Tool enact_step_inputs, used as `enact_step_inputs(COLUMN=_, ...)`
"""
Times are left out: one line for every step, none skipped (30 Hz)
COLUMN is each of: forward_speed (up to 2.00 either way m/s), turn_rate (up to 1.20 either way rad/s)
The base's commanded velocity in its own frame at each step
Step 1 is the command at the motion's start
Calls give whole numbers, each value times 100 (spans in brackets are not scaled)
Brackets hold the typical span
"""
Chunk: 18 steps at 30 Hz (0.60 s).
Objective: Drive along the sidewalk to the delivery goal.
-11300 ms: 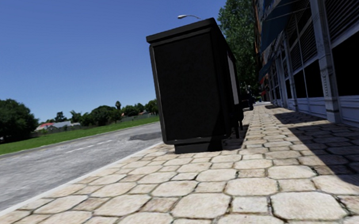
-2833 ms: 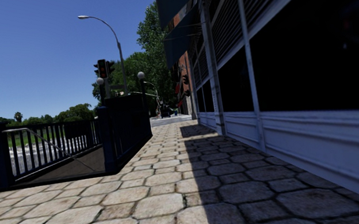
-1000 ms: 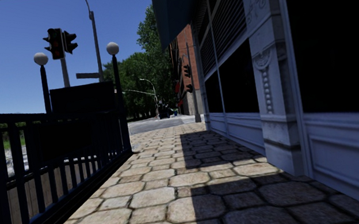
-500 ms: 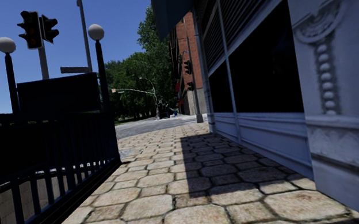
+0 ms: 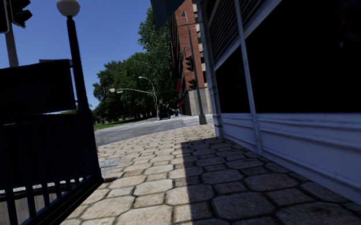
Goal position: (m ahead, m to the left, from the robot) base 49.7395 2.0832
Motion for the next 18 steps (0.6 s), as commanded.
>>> enact_step_inputs(forward_speed=200, turn_rate=0)
enact_step_inputs(forward_speed=200, turn_rate=0)
enact_step_inputs(forward_speed=200, turn_rate=0)
enact_step_inputs(forward_speed=200, turn_rate=0)
enact_step_inputs(forward_speed=200, turn_rate=0)
enact_step_inputs(forward_speed=200, turn_rate=0)
enact_step_inputs(forward_speed=200, turn_rate=0)
enact_step_inputs(forward_speed=200, turn_rate=0)
enact_step_inputs(forward_speed=200, turn_rate=0)
enact_step_inputs(forward_speed=200, turn_rate=0)
enact_step_inputs(forward_speed=200, turn_rate=0)
enact_step_inputs(forward_speed=200, turn_rate=0)
enact_step_inputs(forward_speed=200, turn_rate=0)
enact_step_inputs(forward_speed=200, turn_rate=0)
enact_step_inputs(forward_speed=200, turn_rate=0)
enact_step_inputs(forward_speed=200, turn_rate=0)
enact_step_inputs(forward_speed=200, turn_rate=0)
enact_step_inputs(forward_speed=200, turn_rate=0)
